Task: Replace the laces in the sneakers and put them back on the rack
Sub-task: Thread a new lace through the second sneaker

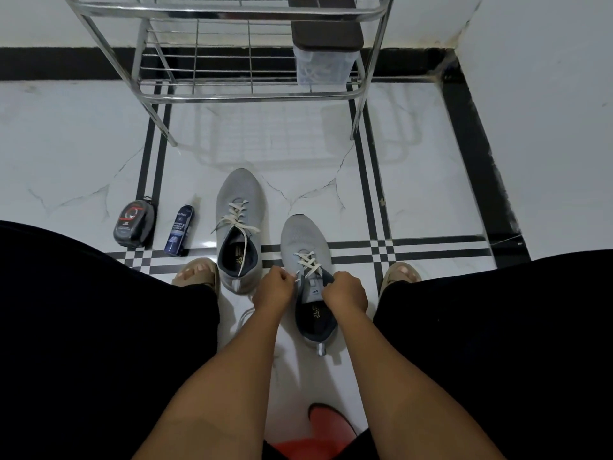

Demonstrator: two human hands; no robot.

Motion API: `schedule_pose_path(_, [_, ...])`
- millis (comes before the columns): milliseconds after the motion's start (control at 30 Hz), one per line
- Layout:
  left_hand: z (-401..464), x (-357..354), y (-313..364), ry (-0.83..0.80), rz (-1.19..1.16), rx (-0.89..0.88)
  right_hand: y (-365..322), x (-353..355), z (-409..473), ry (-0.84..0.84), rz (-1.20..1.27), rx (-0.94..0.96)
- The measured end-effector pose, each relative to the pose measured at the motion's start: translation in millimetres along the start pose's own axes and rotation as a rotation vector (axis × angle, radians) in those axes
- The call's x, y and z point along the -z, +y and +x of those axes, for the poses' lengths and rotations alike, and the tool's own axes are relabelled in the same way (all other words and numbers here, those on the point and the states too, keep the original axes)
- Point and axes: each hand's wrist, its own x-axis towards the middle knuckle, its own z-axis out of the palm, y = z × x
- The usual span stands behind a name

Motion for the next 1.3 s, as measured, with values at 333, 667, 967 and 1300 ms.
schedule_pose_path(333, [-20.8, -0.4, -10.2, 0.127, 0.162, -0.152, -2.5, -0.2, -2.5, -0.006, -0.015, 0.006])
schedule_pose_path(667, [-18.8, 10.5, -0.5, 0.148, 0.387, -0.265, -1.5, 0.5, -4.2, 0.001, -0.028, 0.009])
schedule_pose_path(967, [-15.9, 4.1, -3.1, 0.054, -0.078, -0.064, 0.2, -1.0, -1.5, -0.007, -0.034, 0.016])
schedule_pose_path(1300, [1.0, 8.5, 13.8, -0.156, -0.044, 0.009, -1.1, -3.3, -1.7, -0.007, -0.109, 0.076])
